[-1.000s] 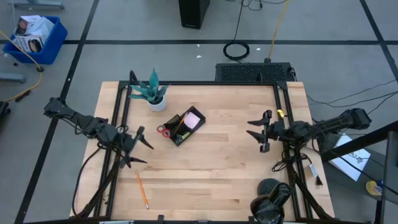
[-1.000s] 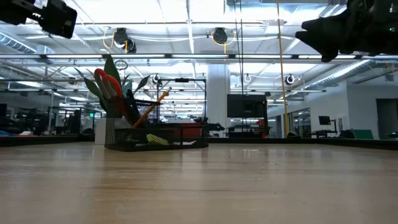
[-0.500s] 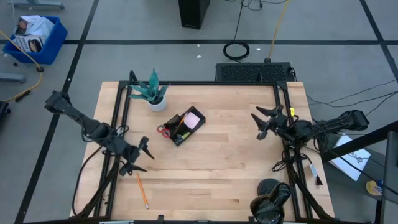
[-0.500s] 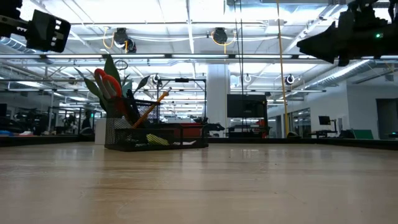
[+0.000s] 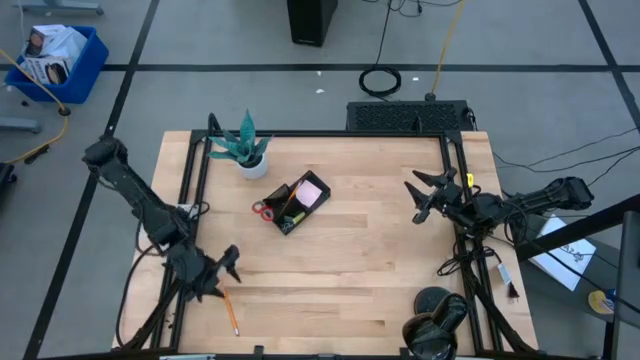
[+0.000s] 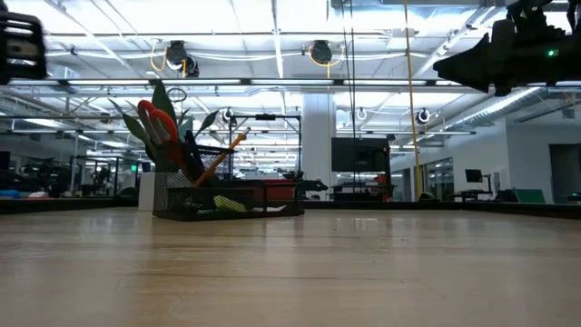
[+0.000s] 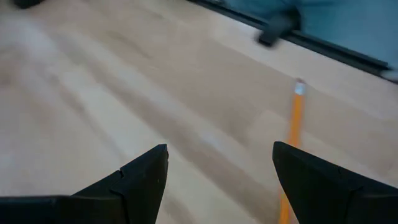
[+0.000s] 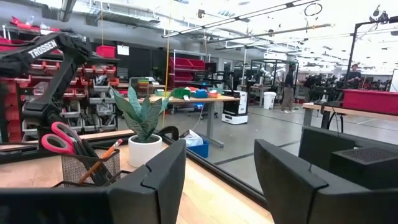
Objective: Pick and place office supplies into organizer
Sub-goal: Put the orange pencil into the black desk organizer
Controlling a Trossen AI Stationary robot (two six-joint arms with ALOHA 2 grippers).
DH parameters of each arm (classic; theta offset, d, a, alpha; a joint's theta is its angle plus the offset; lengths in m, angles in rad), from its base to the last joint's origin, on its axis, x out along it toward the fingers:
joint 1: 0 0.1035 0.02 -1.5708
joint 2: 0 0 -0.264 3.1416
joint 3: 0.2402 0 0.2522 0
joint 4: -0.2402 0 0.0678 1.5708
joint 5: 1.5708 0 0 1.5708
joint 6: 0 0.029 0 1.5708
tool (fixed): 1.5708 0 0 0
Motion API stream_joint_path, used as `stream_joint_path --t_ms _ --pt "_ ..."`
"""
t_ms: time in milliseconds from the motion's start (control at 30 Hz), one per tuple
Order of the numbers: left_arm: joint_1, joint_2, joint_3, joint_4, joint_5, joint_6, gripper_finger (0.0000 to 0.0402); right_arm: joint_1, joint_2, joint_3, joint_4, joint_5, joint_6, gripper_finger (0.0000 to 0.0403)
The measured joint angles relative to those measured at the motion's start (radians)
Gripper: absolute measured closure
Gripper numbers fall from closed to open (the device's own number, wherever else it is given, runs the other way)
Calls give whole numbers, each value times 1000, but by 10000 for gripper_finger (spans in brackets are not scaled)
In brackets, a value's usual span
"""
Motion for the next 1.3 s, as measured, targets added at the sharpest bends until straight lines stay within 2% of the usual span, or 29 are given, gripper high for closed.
stream_joint_path --t_ms 200,400,533,800,1000,1200,1300 --pt "-83 131 0 123 -15 24 108 0 0 -1 0 0 0 220" --pt "-122 232 0 130 -27 81 108 0 0 -1 0 0 0 220" --pt "-118 263 0 167 -33 -1 107 0 0 -1 0 0 0 220" --pt "-121 271 0 261 57 -277 107 0 0 -1 0 -1 0 220" --pt "-129 302 0 291 61 -345 107 0 0 -1 0 -1 0 220" --pt "-170 414 0 400 -21 -316 107 0 0 -1 0 -1 0 220" --pt "-223 454 0 427 -128 -302 107 0 0 -1 0 -1 0 220"
